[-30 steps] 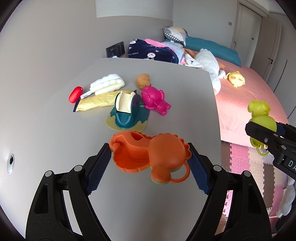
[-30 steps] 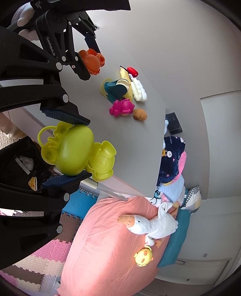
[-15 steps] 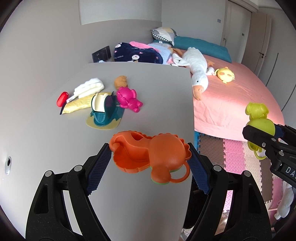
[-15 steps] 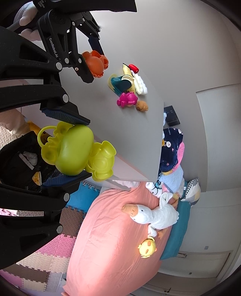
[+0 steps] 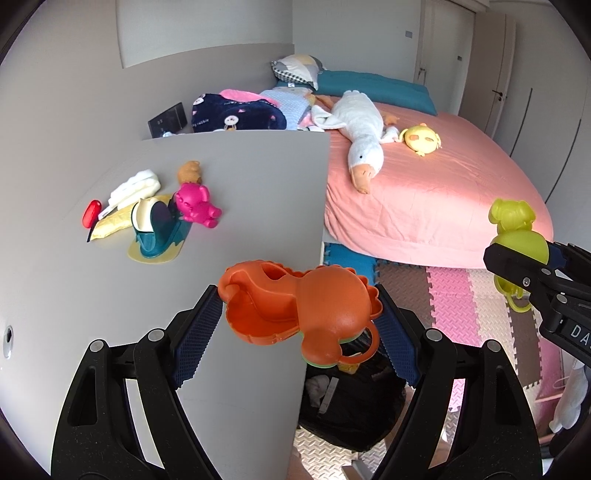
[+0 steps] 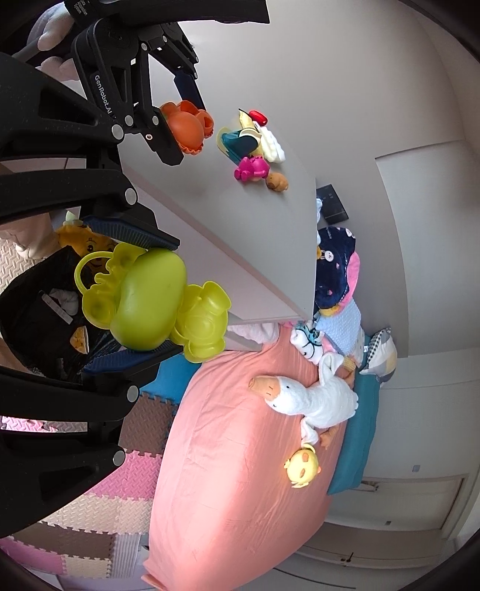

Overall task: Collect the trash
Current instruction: 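Carry the orange and lime-green toys toward the black bin, then open the left tool over the bin while the right tool releases the lime-green toy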

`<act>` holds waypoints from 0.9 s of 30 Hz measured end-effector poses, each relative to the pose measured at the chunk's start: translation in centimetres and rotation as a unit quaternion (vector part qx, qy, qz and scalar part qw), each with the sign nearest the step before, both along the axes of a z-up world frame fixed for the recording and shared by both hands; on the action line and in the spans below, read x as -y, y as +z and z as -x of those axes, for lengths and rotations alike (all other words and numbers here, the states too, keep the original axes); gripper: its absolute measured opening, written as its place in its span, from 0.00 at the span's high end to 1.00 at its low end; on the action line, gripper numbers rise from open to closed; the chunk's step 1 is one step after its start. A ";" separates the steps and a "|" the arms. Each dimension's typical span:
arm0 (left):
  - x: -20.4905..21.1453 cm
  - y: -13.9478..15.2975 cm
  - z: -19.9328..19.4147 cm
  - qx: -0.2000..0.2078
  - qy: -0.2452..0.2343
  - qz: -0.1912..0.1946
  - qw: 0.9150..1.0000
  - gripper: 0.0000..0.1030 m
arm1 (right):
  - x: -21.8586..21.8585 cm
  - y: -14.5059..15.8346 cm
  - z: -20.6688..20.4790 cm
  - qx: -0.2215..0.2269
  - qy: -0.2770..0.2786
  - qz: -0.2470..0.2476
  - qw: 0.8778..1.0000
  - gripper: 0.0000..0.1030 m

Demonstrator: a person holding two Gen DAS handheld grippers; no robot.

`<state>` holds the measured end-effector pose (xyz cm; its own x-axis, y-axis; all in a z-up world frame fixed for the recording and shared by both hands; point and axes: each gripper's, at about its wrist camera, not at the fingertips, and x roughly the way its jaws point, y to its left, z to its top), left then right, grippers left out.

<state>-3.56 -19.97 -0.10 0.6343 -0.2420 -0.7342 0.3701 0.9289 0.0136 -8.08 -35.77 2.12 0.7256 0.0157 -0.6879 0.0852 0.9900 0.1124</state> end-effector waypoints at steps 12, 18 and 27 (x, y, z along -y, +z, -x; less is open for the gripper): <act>4.4 -0.3 1.5 -0.006 -0.053 -0.011 0.999 0.24 | 3.7 -0.5 1.8 -0.006 -0.040 0.000 0.999 0.50; 6.1 -0.8 2.1 -0.012 -0.074 -0.015 0.997 0.24 | 5.1 -0.8 2.3 -0.011 -0.056 -0.001 0.998 0.50; 6.4 -1.6 2.9 -0.011 -0.084 -0.015 0.996 0.08 | 5.6 -1.4 1.6 -0.020 -0.082 0.007 0.996 0.26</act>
